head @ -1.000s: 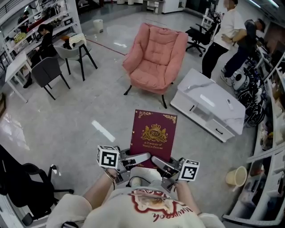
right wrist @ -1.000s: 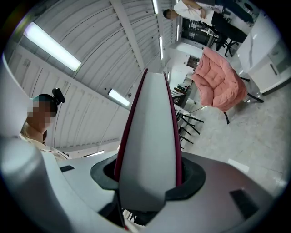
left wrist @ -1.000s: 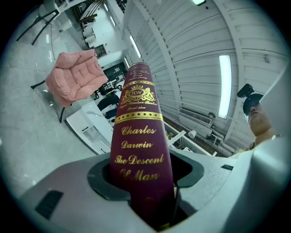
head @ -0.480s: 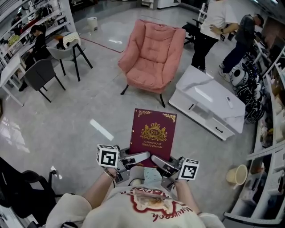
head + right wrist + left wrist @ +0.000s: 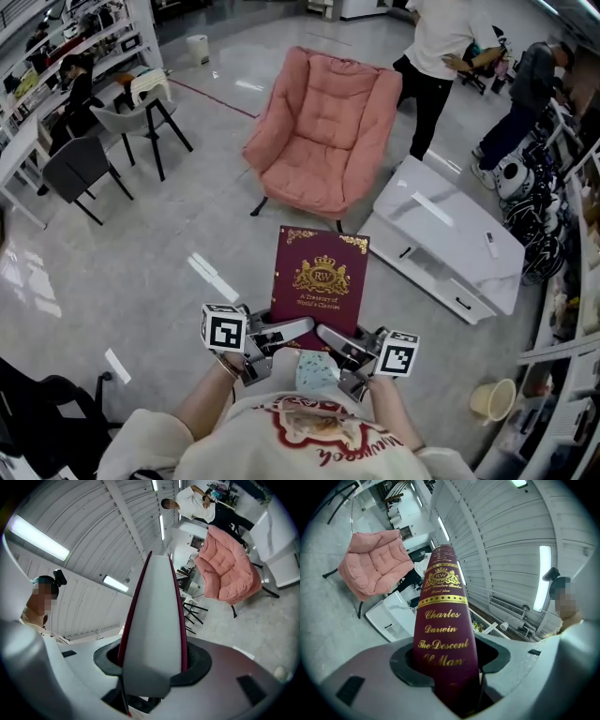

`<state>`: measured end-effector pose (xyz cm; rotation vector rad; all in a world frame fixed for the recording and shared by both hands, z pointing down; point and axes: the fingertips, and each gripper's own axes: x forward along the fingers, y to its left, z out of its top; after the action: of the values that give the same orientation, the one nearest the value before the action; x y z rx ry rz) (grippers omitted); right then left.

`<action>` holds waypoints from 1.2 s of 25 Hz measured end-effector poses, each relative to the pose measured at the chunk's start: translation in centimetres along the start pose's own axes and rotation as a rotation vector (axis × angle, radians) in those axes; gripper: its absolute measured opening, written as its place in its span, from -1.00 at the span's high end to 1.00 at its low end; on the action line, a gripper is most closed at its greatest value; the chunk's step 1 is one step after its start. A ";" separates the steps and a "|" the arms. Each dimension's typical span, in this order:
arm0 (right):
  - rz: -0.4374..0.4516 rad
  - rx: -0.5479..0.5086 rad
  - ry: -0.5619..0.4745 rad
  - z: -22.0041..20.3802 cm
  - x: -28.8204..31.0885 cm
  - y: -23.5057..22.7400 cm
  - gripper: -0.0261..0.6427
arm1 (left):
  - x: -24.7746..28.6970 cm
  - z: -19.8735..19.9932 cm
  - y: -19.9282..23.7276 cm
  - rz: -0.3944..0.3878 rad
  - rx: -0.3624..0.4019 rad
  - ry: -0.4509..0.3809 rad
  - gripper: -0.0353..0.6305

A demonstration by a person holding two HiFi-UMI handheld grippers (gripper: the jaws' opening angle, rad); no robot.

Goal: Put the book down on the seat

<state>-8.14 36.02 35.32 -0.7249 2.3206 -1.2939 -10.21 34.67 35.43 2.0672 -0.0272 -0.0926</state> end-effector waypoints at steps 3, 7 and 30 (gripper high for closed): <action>-0.005 -0.004 0.007 5.8 0.9 -2.0 0.27 | 3.4 4.9 1.5 0.000 0.001 -0.005 0.16; -0.004 -0.009 0.021 12.9 2.0 -4.3 0.27 | 7.5 11.1 3.0 -0.003 0.002 -0.020 0.16; 0.050 -0.023 0.037 20.8 4.1 -8.6 0.27 | 11.7 18.2 6.7 0.026 0.050 -0.060 0.16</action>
<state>2.40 15.95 32.01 -0.6513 2.3708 -1.2708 0.18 14.80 32.01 2.1131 -0.0948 -0.1394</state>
